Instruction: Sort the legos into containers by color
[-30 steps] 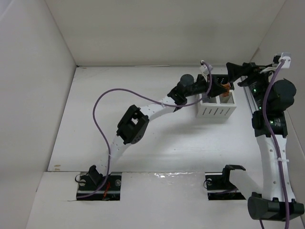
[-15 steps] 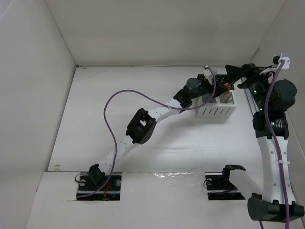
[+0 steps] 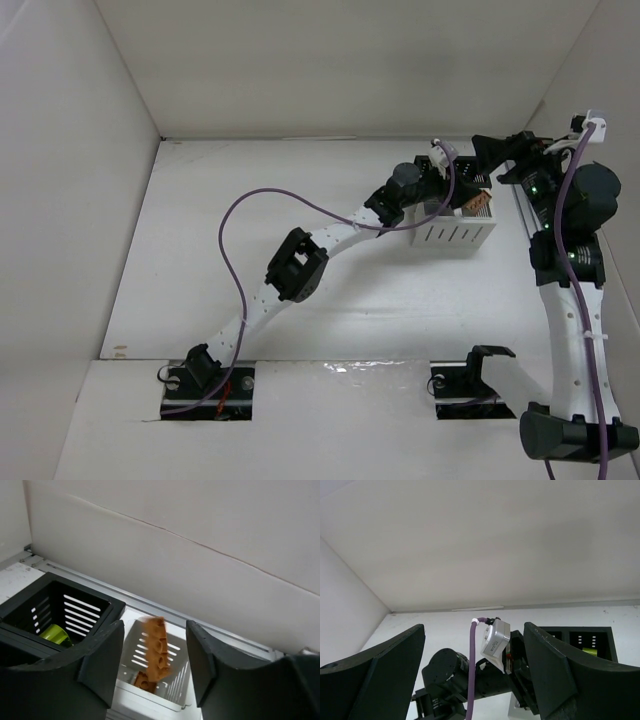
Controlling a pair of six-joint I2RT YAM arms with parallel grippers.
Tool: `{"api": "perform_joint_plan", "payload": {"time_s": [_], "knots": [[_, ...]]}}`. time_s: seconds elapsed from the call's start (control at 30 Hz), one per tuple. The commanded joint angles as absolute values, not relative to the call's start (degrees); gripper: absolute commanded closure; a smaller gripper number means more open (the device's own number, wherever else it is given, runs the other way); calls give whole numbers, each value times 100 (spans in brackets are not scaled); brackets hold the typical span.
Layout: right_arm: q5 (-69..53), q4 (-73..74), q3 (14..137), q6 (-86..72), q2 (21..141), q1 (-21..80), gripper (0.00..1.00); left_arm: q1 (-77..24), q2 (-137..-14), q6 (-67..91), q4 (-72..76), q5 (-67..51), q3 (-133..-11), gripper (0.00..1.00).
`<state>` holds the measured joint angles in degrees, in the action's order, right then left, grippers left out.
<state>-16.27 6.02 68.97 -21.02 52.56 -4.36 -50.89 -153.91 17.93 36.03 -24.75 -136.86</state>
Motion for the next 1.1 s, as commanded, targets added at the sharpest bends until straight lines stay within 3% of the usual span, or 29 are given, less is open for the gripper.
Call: {"api": "perform_joint_plan", "payload": {"time_s": [0.0,0.1,0.3,0.5,0.57,0.6,0.67,0.83,1.07], "knots": [[-1538,422,7137,-2171,5265,-396,16,-5089,-15284,1749,3814,-2583,-13966,49],[-1538,361,7084,-2232,5265,-396,14,-5089,-15153,1688,3814,-2584,-13905,43],[-1538,-174,6855,-2487,5203,-396,14,-4931,-14591,1618,4140,-2102,-13685,43],[-1749,-720,6855,-2725,5658,-255,14,-4246,-13818,1775,3394,-1986,-13371,43],[-1688,-921,6977,-2672,5974,-54,14,-3703,-13064,1898,2895,-2056,-12905,16],[-1688,-923,7031,-2672,5977,26,14,-3700,-13061,1898,2892,-2057,-12902,16],[-1688,-923,7189,-2523,6406,201,14,-3324,-12535,1540,2002,-1987,-12657,0],[-1968,-817,7777,-2163,7355,764,14,-2533,-11542,766,134,-1802,-12210,0],[-2268,-493,8147,-1618,8716,1361,16,-1328,-9916,423,-633,-2066,-9420,0]]}}
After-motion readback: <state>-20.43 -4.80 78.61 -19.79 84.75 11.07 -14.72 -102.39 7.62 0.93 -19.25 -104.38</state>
